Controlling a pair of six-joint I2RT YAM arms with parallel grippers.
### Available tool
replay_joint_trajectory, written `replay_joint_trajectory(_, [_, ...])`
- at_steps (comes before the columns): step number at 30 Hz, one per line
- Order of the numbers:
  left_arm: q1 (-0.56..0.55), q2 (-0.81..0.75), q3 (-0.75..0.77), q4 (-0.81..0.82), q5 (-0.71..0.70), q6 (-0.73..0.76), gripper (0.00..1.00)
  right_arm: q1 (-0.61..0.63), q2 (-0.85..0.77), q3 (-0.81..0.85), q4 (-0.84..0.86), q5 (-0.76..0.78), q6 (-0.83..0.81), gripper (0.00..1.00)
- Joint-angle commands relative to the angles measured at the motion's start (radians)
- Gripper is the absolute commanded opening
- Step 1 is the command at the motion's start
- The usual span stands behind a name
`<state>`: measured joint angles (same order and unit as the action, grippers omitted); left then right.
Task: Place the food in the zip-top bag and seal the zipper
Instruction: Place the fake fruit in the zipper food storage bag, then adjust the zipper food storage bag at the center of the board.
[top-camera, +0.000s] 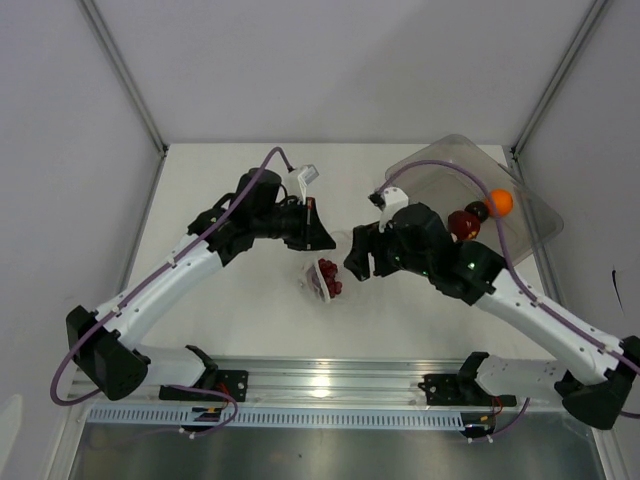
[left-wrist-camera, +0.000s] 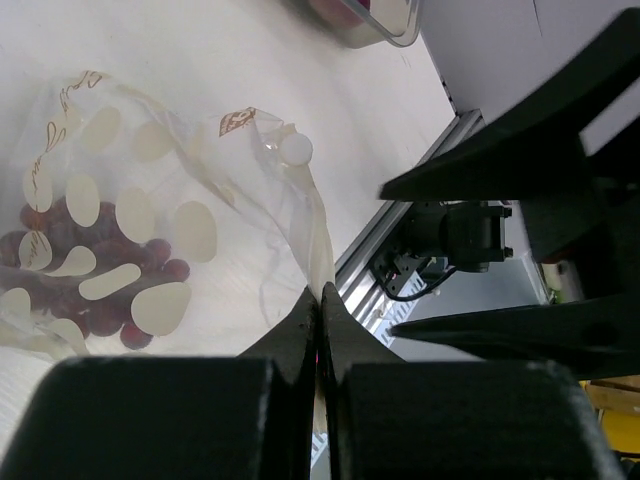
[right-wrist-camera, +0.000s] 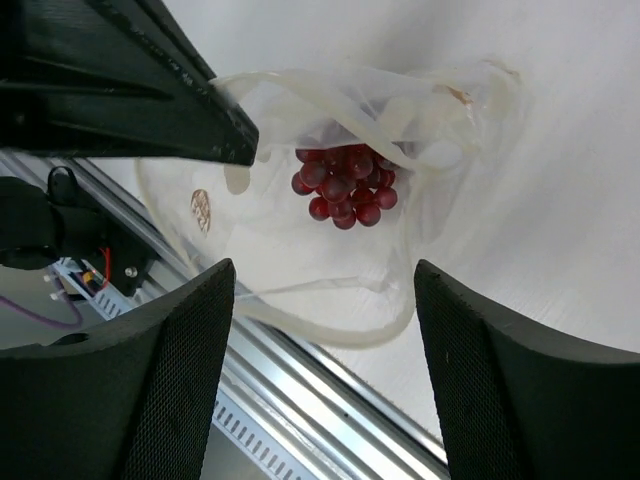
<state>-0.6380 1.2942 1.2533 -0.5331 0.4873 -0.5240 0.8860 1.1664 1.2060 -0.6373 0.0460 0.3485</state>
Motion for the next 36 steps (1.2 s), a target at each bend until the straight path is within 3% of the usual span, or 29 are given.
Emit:
replay_joint_trajectory(1, [0.008,-0.021,0.003,0.048,0.031,-0.014,0.01,-0.007,-0.089,0.006,-0.073,0.046,0.091,0.73])
replay_joint_trajectory(6, [0.006,-0.019,0.001,0.058,0.039,-0.018,0.01,-0.022,-0.181,-0.143,-0.058,0.054,0.142,0.71])
replay_joint_trajectory(11, [0.006,-0.019,0.003,0.064,0.051,-0.019,0.01,-0.041,-0.174,-0.284,0.043,0.008,0.165,0.71])
replay_joint_trajectory(18, [0.006,-0.029,0.003,0.047,0.054,-0.013,0.01,-0.064,-0.093,-0.303,0.157,-0.015,0.205,0.65])
replay_joint_trajectory(21, [0.006,-0.032,-0.005,0.048,0.057,-0.013,0.01,-0.077,-0.05,-0.309,0.183,-0.034,0.207,0.57])
replay_joint_trajectory(29, [0.006,-0.05,-0.035,0.051,0.037,-0.004,0.01,-0.082,-0.05,-0.295,0.186,-0.075,0.211,0.01])
replay_joint_trajectory(36, [0.006,-0.088,-0.072,0.03,-0.004,0.021,0.01,-0.13,-0.013,-0.054,0.044,-0.046,0.098,0.0])
